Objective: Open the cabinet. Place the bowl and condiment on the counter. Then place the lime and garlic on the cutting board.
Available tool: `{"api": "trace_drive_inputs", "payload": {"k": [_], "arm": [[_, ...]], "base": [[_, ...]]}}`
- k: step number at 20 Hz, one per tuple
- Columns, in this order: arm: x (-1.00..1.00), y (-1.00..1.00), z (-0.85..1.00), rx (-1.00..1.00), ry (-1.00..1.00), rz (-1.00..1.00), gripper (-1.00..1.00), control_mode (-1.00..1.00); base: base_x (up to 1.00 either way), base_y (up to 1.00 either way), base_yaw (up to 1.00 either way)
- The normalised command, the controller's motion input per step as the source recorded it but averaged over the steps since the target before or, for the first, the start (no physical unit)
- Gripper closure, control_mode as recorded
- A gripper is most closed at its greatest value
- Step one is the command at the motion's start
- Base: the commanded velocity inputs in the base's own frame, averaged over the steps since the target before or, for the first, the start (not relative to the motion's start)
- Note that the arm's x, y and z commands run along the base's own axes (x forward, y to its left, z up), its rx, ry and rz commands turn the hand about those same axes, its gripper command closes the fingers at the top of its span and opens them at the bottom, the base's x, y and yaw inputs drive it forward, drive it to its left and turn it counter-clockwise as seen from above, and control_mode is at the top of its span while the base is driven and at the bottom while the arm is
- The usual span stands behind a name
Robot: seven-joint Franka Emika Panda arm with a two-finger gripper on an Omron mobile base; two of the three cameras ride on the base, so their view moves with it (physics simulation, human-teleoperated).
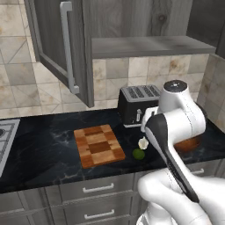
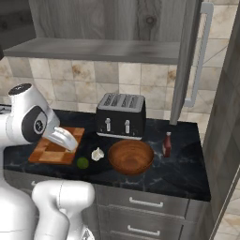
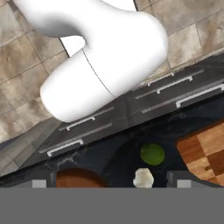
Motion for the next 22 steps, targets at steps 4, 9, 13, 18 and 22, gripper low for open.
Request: {"api": "trace_drive_inputs", "payload": {"k": [4,9,13,18,22], "arm": [[0.0,0.0,-0.43,0.0,-0.02,0.0,-1.0,-1.0],[0.0,0.0,-0.26,0.0,-0.13,0.0,-1.0,-1.0],[0.12,0.0,0.0,0.0,-0.01,0.0,-1.0,-1.0],[0.3,0.0,0.0,0.0,0.05,0.01,-1.0,-1.0],[0.29,0.0,0.0,0.0,0.1,0.0,-1.0,-1.0]], "base": [[0.0,0.0,0.0],[0.0,0.0,0.0],[0.0,0.0,0.0],[0.0,0.0,0.0],[0.0,0.0,0.0]]}}
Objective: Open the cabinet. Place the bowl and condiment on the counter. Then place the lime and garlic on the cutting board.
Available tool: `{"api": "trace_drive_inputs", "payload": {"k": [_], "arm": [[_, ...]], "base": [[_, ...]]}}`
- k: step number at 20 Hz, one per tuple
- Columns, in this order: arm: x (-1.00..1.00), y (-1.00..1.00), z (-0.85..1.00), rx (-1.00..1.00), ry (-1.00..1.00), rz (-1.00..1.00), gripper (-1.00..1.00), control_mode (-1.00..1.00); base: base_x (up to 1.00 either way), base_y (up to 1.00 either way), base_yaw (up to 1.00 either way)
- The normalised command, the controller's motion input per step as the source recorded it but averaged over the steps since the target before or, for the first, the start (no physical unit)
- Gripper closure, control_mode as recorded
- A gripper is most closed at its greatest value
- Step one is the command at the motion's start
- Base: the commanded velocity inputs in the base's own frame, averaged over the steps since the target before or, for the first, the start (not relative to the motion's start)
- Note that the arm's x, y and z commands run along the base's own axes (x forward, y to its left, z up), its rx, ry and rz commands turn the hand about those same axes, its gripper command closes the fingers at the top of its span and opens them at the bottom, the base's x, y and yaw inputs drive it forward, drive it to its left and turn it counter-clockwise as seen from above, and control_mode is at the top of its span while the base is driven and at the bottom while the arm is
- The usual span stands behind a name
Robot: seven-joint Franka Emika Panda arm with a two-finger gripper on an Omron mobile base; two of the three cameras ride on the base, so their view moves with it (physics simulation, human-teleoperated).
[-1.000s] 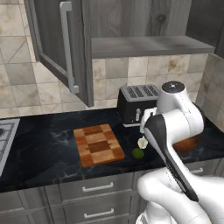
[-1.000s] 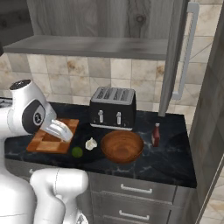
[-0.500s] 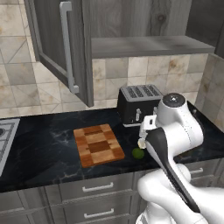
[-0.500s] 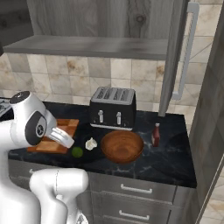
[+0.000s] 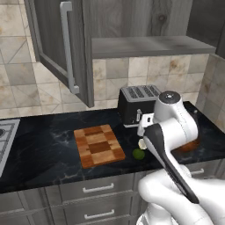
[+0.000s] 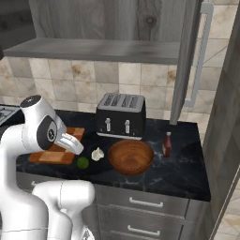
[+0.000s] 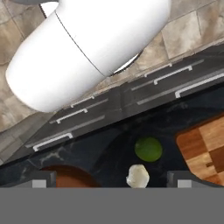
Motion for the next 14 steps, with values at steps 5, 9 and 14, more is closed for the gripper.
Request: {"api": "trace_drive_inputs", "payload": {"k": [5,9,14], "arm": [[0.11,0.0,-0.07,0.0,0.08,0.0,-1.0,-1.0],[0.01,0.0,-0.17,0.0,0.0,0.0,-1.0,-1.0],[0.0,0.0,-0.17,0.0,0.0,0.0,-1.0,-1.0]], "base": [[0.0,0.0,0.0],[0.0,0.0,0.0],[0.0,0.0,0.0]]}}
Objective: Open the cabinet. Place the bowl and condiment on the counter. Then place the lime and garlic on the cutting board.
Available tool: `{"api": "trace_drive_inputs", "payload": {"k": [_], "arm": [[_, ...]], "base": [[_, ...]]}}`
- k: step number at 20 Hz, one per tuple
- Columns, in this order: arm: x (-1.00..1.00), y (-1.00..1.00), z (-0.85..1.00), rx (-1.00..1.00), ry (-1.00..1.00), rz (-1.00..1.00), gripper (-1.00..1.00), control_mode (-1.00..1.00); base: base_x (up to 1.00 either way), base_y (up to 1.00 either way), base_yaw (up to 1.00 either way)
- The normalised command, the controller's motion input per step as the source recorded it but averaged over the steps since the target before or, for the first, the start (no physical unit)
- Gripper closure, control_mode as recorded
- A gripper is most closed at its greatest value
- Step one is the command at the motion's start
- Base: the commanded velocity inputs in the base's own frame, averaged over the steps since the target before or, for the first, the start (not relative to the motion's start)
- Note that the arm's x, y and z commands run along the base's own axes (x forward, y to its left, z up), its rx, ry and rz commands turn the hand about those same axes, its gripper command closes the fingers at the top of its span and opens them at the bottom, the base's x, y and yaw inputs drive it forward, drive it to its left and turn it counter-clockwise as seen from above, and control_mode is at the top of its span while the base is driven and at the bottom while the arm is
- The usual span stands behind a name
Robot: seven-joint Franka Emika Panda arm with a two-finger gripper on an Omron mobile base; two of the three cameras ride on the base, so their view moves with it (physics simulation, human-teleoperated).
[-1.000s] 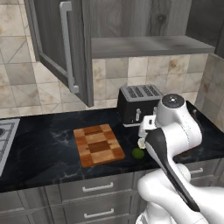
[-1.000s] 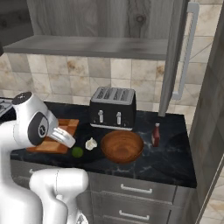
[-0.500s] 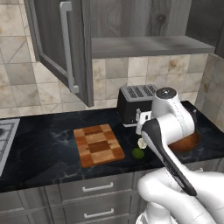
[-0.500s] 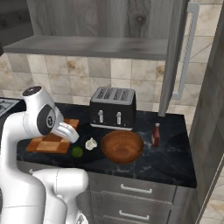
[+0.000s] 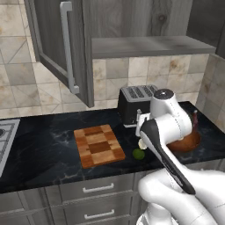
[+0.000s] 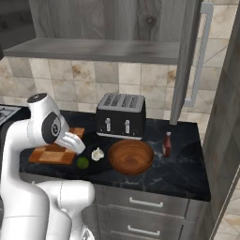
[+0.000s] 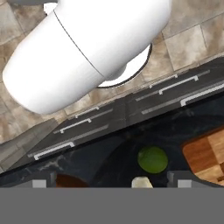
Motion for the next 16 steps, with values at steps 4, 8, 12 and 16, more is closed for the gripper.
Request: {"api": "trace_drive_inputs", "payload": {"k": [4,8,12,16], "arm": [[0.0,-0.03,-0.06,0.0,0.0,0.0,-1.0,-1.0],[0.0,-0.05,-0.01,0.01,0.0,0.0,-1.0,-1.0],[0.0,-0.02,-0.03,0.0,0.0,0.0,-1.0,-1.0],[0.0,0.0,-0.05,0.0,0.0,-0.01,-1.0,-1.0]], "base": [[0.0,0.0,0.0],[0.0,0.0,0.0],[0.0,0.0,0.0],[0.0,0.0,0.0]]}}
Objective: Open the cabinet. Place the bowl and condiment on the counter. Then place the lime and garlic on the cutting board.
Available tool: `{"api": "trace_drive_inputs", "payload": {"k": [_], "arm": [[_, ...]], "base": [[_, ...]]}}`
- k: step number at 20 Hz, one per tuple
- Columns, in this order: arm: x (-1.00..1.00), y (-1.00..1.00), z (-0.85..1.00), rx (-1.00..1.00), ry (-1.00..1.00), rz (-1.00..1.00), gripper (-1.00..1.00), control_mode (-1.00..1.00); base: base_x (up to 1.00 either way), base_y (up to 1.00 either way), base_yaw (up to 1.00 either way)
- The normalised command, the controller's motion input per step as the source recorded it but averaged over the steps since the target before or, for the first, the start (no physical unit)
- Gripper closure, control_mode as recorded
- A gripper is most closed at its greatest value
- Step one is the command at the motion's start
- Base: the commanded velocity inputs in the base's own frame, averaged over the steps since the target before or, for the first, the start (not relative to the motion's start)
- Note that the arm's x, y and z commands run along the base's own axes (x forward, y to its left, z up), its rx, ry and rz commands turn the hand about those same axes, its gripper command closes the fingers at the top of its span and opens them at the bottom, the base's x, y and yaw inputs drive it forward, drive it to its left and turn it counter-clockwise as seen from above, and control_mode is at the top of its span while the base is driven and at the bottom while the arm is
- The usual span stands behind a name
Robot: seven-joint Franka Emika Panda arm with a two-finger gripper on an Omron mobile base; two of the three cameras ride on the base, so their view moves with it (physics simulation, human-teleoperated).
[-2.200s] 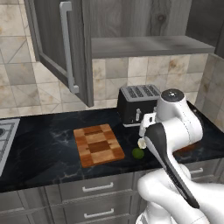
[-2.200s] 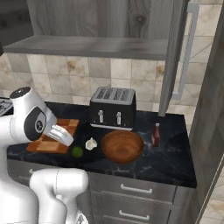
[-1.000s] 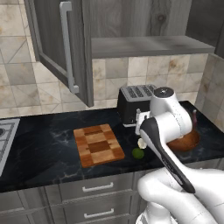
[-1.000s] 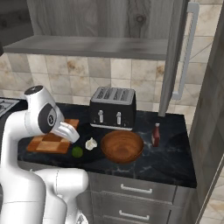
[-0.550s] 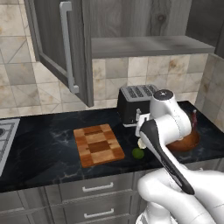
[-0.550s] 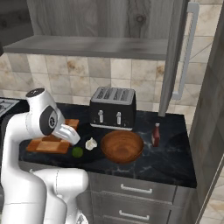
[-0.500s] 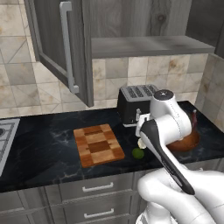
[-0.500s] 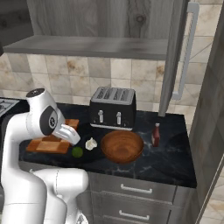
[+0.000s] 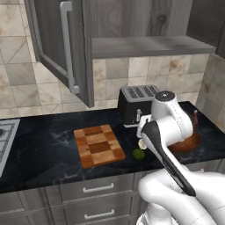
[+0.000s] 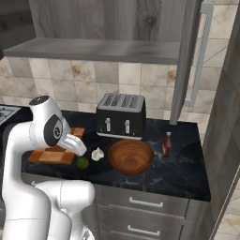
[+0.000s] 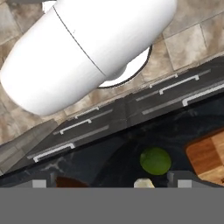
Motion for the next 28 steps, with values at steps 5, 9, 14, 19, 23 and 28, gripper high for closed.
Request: {"api": "trace_drive_inputs", "payload": {"k": [5,9,14,19,23,28], "arm": [[0.01,0.0,-0.08,0.0,0.0,-0.1,-1.0,-1.0],[0.11,0.0,-0.12,0.0,0.0,-0.07,-1.0,-1.0],[0.24,0.0,-0.17,0.0,0.0,0.0,-1.0,-1.0],[0.34,0.0,-0.17,0.0,0.0,0.0,-1.0,-1.0],[0.26,0.0,-0.2,0.0,0.01,0.0,-1.0,-1.0],[0.0,0.0,-0.19,0.0,0.0,0.0,-1.0,-1.0]], "base": [[0.0,0.0,0.0],[0.0,0.0,0.0],[0.0,0.0,0.0],[0.0,0.0,0.0],[0.0,0.0,0.0],[0.0,0.0,0.0]]}}
